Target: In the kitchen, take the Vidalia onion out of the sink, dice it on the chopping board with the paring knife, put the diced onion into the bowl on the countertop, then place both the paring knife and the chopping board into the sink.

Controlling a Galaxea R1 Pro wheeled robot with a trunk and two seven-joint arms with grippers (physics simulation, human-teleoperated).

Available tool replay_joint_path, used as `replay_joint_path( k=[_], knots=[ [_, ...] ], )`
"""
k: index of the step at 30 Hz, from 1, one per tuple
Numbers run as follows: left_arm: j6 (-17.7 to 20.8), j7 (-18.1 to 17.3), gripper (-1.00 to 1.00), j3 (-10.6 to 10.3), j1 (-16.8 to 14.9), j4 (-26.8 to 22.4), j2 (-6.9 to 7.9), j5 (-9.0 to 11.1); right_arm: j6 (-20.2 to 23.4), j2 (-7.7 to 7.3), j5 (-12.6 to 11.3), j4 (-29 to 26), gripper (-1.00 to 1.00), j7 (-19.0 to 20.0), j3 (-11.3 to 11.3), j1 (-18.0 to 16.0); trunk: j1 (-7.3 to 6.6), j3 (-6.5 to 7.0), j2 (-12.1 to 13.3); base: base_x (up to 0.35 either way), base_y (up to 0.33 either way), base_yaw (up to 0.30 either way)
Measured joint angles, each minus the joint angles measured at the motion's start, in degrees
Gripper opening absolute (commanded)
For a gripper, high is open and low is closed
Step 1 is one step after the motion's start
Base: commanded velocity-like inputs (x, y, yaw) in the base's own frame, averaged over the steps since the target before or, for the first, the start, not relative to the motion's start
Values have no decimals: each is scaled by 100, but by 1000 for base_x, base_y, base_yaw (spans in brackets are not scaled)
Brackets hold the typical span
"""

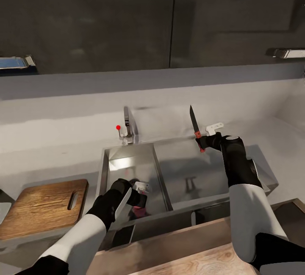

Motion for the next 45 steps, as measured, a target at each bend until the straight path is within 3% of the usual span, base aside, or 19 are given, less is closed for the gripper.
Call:
replay_joint_path(
  k=[39, 45],
  knots=[
    [1, 9, -100, 0, 0, -34, 0, 0, 0, 0, -8, 0, -100, 0, 0, 0, 0, 368, 1, 0, 0, 0],
    [0, 13, -100, -8, 0, -323, 0, 3, 0, 0, -7, 0, -100, 0, 0, 0, 0, 425, 0, 0, 0, 0]
  ],
)
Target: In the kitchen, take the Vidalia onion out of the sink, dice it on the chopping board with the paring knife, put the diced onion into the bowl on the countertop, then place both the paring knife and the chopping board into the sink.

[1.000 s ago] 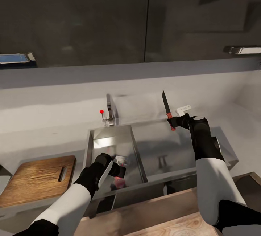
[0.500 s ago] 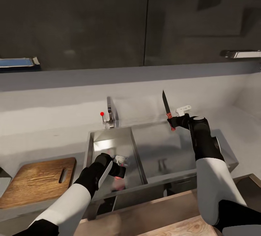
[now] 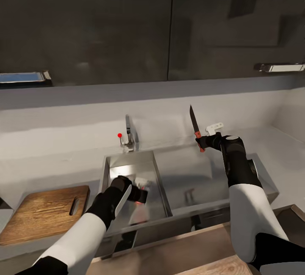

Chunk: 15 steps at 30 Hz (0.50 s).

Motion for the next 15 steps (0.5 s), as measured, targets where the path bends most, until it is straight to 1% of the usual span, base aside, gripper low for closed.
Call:
replay_joint_path(
  k=[6, 11, 13, 15],
  knots=[
    [-6, 9, -100, -9, 0, -315, 0, -2, 0, 0, -1, 0, -100, 0, 0, 0, 0, 56, 0, 0, 0, 0],
    [-14, 19, -100, -11, 58, -1204, 0, 3, -1, 0, 0, 0, -100, 0, 0, 0, 0, 104, 0, 0, 0, 0],
    [-14, 23, -100, -12, 123, -1417, 0, 0, -3, 0, -1, 0, -100, 0, 0, 0, 0, 122, 0, 0, 0, 0],
    [-14, 23, -100, -11, 165, -1475, 0, -2, -5, 0, -1, 0, -100, 0, 0, 0, 0, 141, 0, 0, 0, 0]
  ],
)
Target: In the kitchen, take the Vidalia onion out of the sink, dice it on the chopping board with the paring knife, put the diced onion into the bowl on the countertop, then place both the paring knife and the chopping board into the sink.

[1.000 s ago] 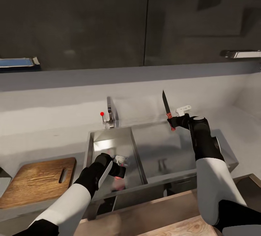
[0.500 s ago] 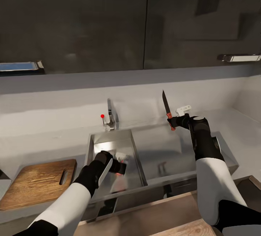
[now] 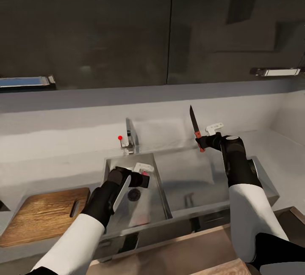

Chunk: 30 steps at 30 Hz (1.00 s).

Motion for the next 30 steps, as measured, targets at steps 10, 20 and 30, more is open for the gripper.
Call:
replay_joint_path(
  k=[10, 20, 30],
  knots=[
    [46, 4, -100, 3, 455, -1088, 9, -3, -4, 0, 2, 0, -100, 0, 0, 0, 0, 94, 0, 0, 0, 0],
    [345, -3, -100, 7, 711, -1683, 100, -2, -4, 0, 3, 0, -100, 0, 0, 0, 0, 188, 0, 0, 7, 0],
    [431, -8, -100, 9, 725, -1711, 103, -2, -7, -1, 4, 2, -100, 0, 1, 0, 0, 249, 1, 0, 195, 87]
  ],
)
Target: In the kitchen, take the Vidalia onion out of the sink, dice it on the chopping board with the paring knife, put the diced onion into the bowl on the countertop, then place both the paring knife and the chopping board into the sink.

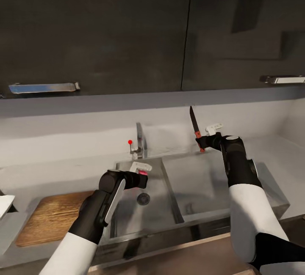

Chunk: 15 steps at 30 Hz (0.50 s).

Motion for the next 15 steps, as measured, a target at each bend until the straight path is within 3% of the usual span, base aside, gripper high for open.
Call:
replay_joint_path(
  k=[15],
  knots=[
    [0, 0, -100, -1, 0, 1, 0, -1, 2, -1, 2, -1, -100, 0, 0, 1, 0, 4, 0, -2, 294, 30]
  ],
)
